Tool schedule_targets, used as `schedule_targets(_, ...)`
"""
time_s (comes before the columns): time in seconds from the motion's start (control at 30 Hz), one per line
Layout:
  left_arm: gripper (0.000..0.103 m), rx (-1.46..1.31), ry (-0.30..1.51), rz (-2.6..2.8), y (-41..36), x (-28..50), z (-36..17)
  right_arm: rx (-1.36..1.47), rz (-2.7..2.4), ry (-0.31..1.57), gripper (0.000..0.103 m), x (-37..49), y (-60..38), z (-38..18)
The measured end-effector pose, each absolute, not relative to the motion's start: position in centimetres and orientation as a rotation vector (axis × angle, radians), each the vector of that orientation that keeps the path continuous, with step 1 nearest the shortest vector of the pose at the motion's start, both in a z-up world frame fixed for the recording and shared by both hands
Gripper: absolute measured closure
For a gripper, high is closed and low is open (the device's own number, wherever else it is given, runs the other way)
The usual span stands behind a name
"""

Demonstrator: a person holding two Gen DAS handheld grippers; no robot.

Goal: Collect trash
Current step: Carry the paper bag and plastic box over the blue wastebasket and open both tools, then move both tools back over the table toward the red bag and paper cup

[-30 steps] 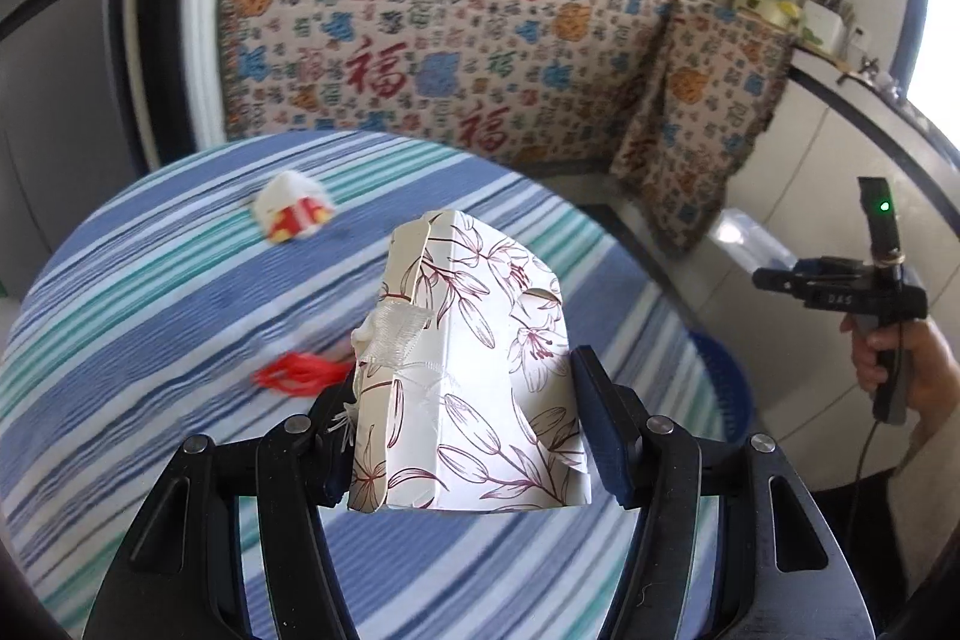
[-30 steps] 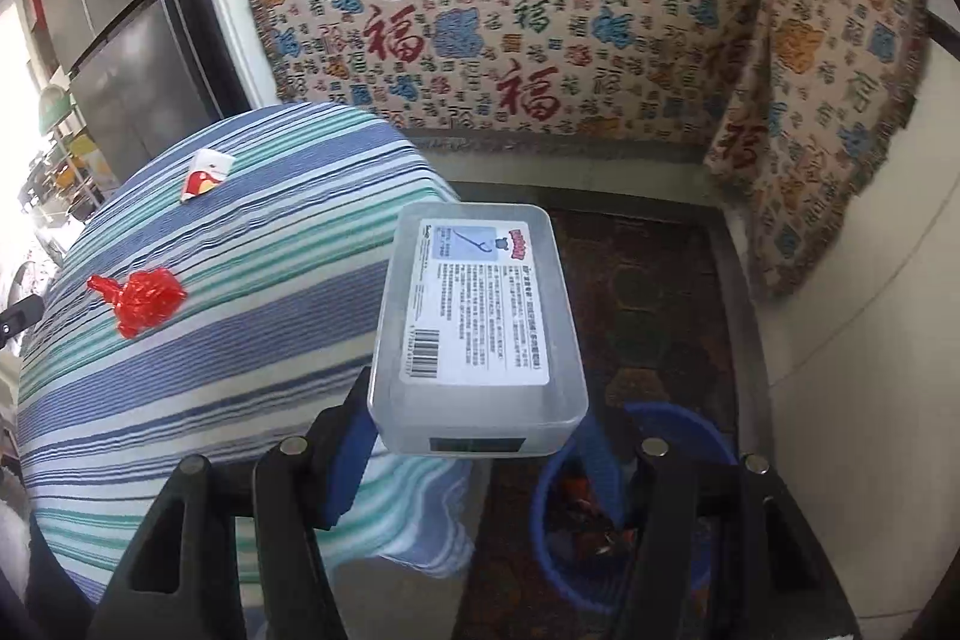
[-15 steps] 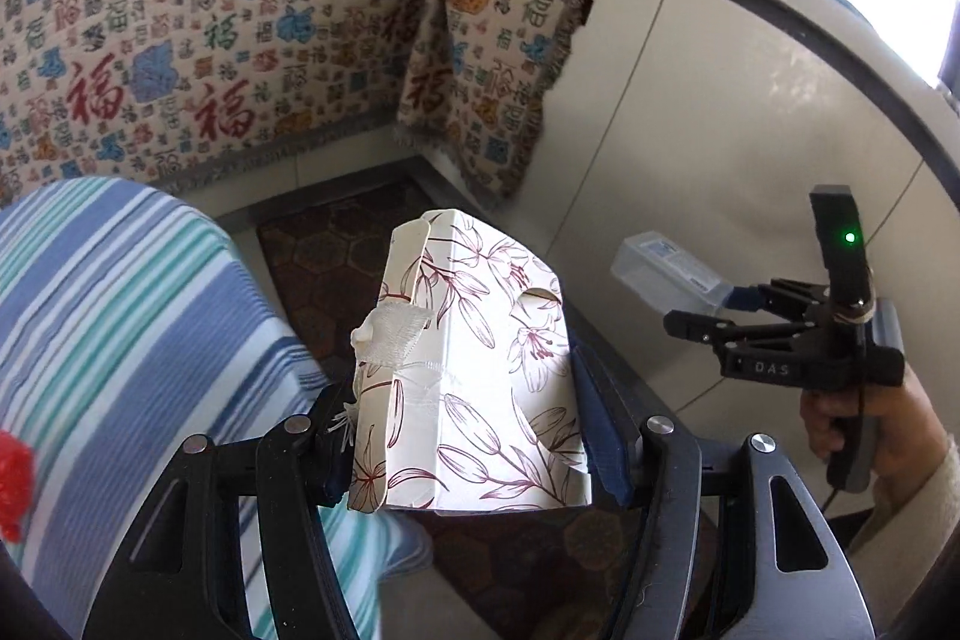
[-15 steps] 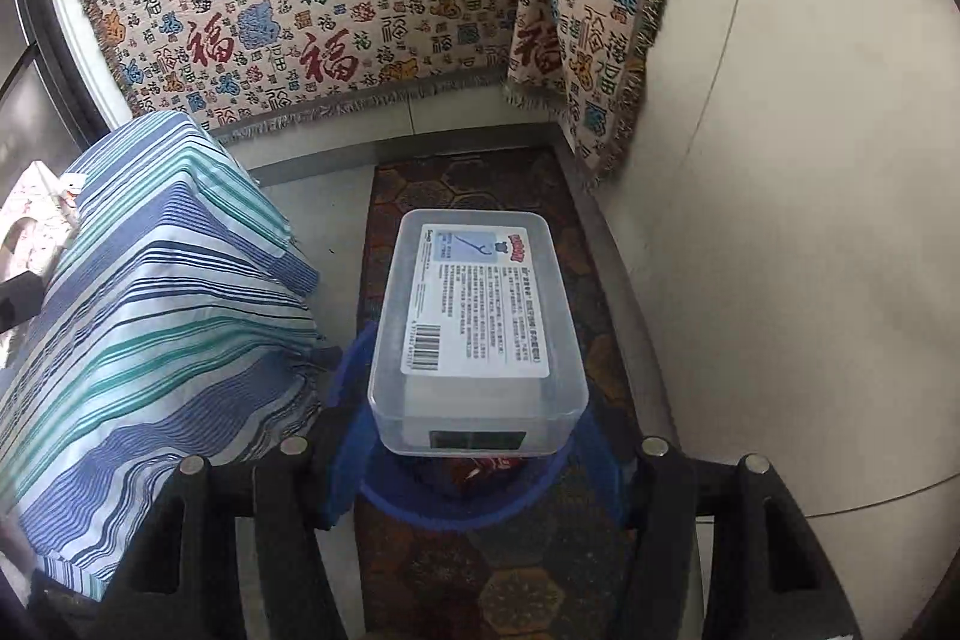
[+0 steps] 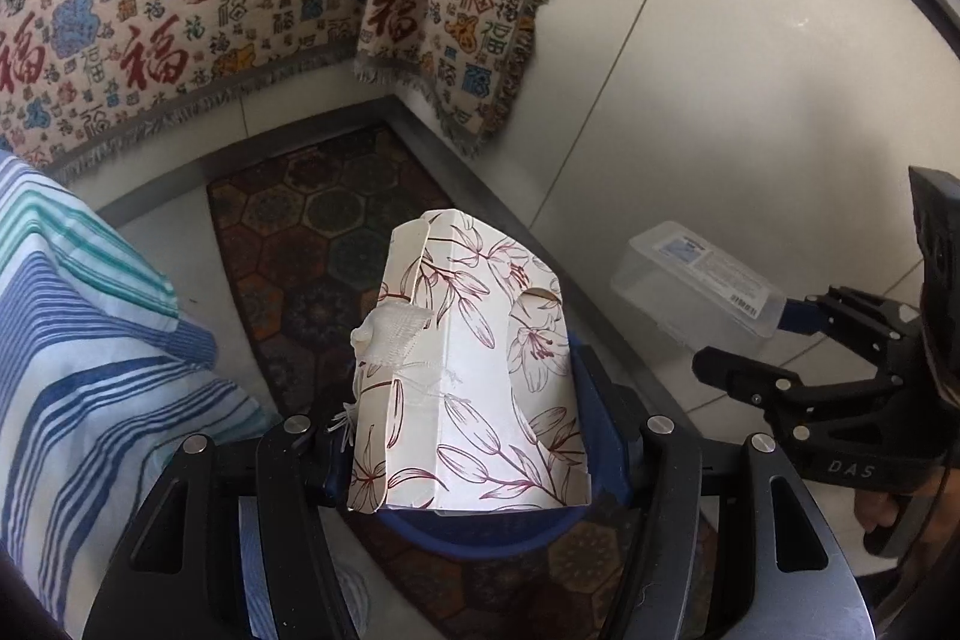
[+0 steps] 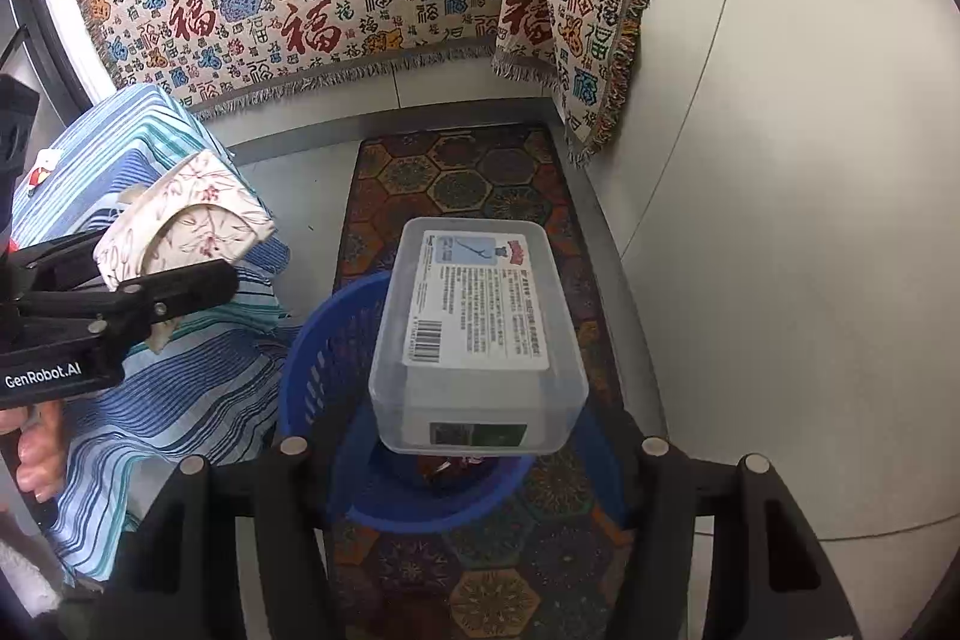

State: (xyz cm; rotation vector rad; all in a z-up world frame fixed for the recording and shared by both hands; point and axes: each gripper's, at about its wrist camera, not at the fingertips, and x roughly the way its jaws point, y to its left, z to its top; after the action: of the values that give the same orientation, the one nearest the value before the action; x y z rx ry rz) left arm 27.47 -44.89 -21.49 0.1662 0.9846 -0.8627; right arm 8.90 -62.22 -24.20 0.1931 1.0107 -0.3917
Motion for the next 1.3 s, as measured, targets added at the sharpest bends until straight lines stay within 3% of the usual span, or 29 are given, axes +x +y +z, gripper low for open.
schedule_targets(0.37, 0.038, 0.188, 1.028, -0.885, -46.3, 28.0, -23.8, 0.152, -0.366, 1.029, 0.04, 10.1, -61.9, -25.8)
schedule_targets(0.4, 0.038, 0.189, 1.031, -0.886, -46.4, 28.1, -23.9, 0.15, -0.365, 1.018, 0.04, 10.1, -61.8, -25.8)
schedule_targets(0.5, 0.023, 0.179, 1.025, -0.884, -46.4, 28.4, -24.1, 0.148, -0.364, 1.002, 0.038, 10.3, -61.8, -25.6)
schedule_targets(0.8, 0.022, 0.119, 0.978, -0.88, -44.7, 28.3, -21.5, 0.144, -0.396, 0.901, 0.037, 10.0, -61.4, -22.5)
schedule_targets(1.0, 0.019, 0.068, 0.941, -0.842, -39.3, 26.0, -17.8, 0.101, -0.356, 0.805, 0.037, 10.3, -58.4, -18.8)
schedule_targets(1.3, 0.017, 0.058, 0.872, -0.595, -25.2, 23.9, -14.8, 0.005, -0.12, 0.738, 0.037, 15.6, -48.2, -16.2)
